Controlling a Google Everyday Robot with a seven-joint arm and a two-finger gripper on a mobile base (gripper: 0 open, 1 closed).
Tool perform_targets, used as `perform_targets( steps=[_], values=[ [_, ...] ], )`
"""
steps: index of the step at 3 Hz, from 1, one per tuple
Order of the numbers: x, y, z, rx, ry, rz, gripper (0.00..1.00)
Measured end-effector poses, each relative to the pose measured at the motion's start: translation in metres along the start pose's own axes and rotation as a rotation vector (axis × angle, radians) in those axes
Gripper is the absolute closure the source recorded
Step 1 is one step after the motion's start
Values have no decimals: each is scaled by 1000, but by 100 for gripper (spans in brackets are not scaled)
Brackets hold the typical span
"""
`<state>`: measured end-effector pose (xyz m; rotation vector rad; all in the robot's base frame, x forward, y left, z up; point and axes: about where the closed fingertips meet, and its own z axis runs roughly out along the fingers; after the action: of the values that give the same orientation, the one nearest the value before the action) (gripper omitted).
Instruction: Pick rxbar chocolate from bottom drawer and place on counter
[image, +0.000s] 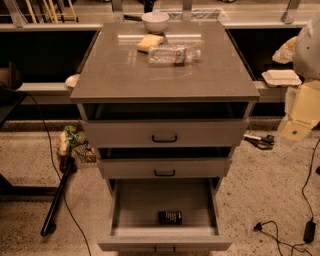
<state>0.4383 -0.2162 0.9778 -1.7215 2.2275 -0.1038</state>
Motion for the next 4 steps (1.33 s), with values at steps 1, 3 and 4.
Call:
perform_targets(
  steps=[1,3,4],
  values=[
    [0,0,0,0,0,0,0],
    [10,-1,91,-102,-224,-21,0],
    [9,15,143,-151,-342,-24,0]
  ],
)
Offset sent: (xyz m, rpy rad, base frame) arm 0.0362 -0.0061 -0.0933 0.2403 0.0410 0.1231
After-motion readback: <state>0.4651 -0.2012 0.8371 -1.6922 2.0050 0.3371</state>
